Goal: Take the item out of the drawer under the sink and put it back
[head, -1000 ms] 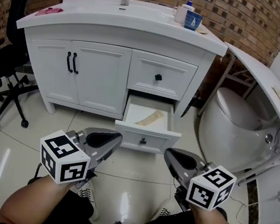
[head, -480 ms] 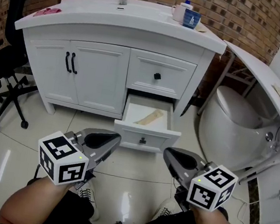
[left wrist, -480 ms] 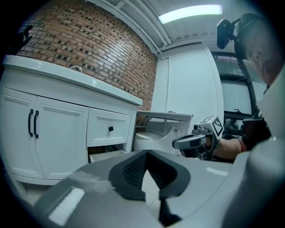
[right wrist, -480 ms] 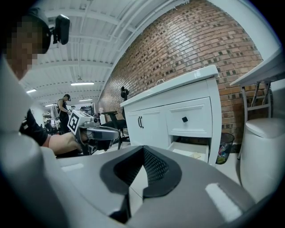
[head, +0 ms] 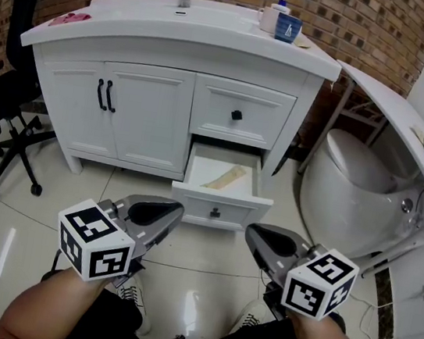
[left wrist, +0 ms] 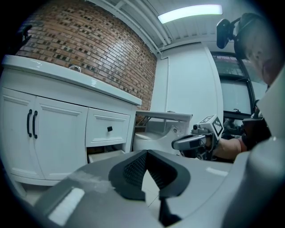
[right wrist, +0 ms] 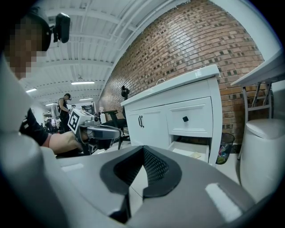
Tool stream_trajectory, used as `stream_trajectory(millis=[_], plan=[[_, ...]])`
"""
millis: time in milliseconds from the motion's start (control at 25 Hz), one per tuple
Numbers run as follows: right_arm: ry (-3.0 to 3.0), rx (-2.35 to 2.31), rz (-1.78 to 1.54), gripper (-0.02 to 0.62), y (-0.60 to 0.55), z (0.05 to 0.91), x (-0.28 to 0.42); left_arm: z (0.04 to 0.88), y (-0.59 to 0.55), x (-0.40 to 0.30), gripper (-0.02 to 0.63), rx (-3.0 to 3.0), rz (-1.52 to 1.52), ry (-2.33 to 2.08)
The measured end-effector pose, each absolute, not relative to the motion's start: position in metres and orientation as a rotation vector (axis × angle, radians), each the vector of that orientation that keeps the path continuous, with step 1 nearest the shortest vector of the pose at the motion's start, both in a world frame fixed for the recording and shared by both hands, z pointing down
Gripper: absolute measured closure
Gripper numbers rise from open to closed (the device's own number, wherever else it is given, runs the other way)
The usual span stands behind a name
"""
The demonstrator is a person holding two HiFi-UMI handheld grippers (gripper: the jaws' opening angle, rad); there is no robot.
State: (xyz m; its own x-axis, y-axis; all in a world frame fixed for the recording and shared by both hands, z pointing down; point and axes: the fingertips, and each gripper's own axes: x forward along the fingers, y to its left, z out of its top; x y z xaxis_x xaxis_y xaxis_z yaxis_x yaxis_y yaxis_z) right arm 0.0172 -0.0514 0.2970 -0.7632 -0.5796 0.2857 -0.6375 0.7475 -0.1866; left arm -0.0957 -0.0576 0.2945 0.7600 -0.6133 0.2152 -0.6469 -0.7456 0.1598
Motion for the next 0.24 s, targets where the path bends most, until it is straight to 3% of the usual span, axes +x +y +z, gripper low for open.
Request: stream_trajectory(millis=[240], plan=[[-2.739,0.954,0.404,0.593,-0.0500,0.2975,0.0159,0.2959,-0.0570,-0.0948,0.600,2.732,0.220,-0.987]])
